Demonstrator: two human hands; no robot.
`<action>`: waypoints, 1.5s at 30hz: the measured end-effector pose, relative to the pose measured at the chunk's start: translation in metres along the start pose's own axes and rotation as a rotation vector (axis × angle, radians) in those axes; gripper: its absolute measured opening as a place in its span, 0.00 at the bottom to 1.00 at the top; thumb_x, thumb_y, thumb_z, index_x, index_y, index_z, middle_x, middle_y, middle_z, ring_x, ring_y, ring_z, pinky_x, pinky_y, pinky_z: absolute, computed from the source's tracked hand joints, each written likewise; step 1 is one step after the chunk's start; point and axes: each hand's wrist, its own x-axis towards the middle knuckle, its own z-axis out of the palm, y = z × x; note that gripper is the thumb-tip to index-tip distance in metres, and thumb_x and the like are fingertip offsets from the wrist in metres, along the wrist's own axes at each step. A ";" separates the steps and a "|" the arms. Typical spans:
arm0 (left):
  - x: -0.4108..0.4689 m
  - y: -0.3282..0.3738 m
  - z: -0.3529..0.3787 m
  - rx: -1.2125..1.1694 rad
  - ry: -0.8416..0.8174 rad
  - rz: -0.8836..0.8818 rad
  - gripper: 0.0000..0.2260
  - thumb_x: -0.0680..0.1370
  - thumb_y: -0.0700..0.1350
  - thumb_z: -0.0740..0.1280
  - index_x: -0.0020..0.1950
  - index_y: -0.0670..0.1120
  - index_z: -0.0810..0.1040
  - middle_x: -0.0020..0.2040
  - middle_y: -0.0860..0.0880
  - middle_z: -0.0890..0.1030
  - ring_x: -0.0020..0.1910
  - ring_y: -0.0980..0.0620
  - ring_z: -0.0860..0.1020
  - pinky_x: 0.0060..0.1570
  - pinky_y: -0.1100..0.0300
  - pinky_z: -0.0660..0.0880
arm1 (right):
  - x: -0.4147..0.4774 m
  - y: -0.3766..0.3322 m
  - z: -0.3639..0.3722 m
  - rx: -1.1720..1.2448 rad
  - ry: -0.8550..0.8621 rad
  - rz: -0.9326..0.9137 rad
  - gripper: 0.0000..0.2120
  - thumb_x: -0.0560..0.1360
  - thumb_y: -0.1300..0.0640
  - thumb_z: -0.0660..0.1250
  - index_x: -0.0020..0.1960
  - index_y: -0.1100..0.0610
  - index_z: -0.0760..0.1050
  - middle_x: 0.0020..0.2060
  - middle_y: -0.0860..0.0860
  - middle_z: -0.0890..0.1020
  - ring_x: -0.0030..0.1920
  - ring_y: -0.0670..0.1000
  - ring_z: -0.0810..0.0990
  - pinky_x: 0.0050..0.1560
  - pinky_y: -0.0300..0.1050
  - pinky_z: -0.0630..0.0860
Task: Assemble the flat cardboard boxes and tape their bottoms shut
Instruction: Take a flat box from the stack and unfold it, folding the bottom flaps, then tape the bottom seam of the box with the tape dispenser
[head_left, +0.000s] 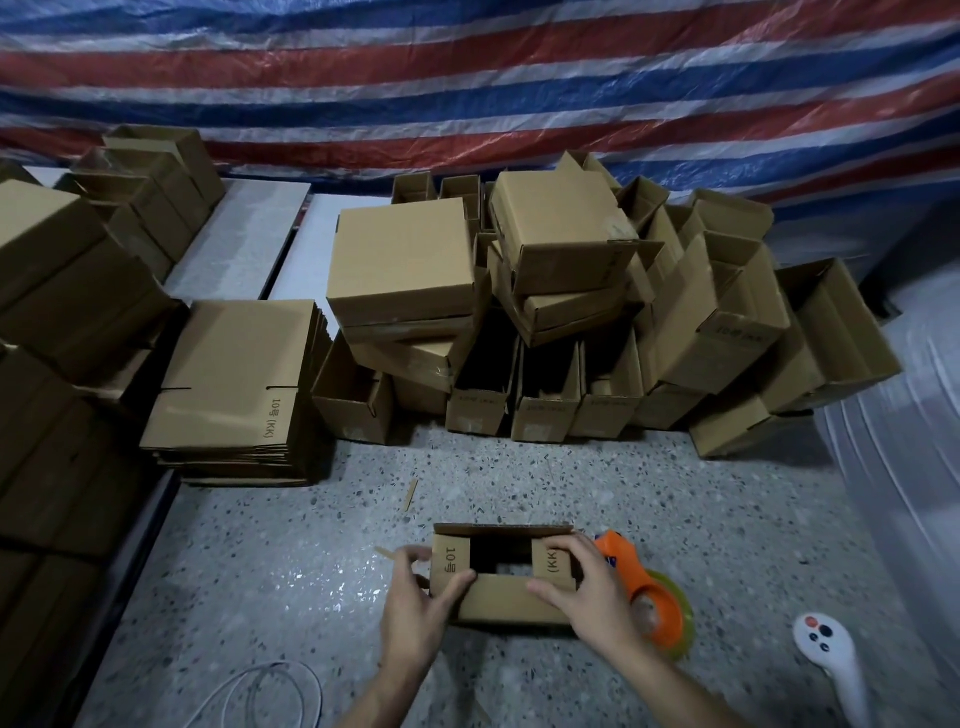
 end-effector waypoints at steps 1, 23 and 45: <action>0.002 0.000 0.001 -0.016 0.015 -0.060 0.25 0.66 0.57 0.81 0.53 0.59 0.68 0.51 0.55 0.80 0.42 0.58 0.80 0.43 0.50 0.80 | -0.001 -0.001 0.003 -0.006 0.025 0.002 0.21 0.68 0.46 0.79 0.56 0.43 0.75 0.56 0.37 0.77 0.59 0.40 0.76 0.60 0.42 0.74; 0.003 0.024 -0.013 0.498 -0.057 0.352 0.36 0.74 0.63 0.70 0.79 0.59 0.61 0.80 0.61 0.58 0.70 0.55 0.73 0.58 0.50 0.79 | -0.008 -0.010 0.005 -0.199 0.073 -0.070 0.42 0.70 0.44 0.77 0.71 0.26 0.52 0.75 0.42 0.56 0.71 0.46 0.66 0.61 0.38 0.74; -0.038 0.009 0.003 0.944 -0.005 0.408 0.34 0.83 0.60 0.38 0.76 0.42 0.69 0.76 0.47 0.68 0.74 0.44 0.70 0.68 0.46 0.71 | -0.033 0.014 0.022 -0.542 0.110 -0.147 0.27 0.81 0.36 0.56 0.78 0.40 0.59 0.79 0.36 0.45 0.80 0.48 0.55 0.73 0.49 0.66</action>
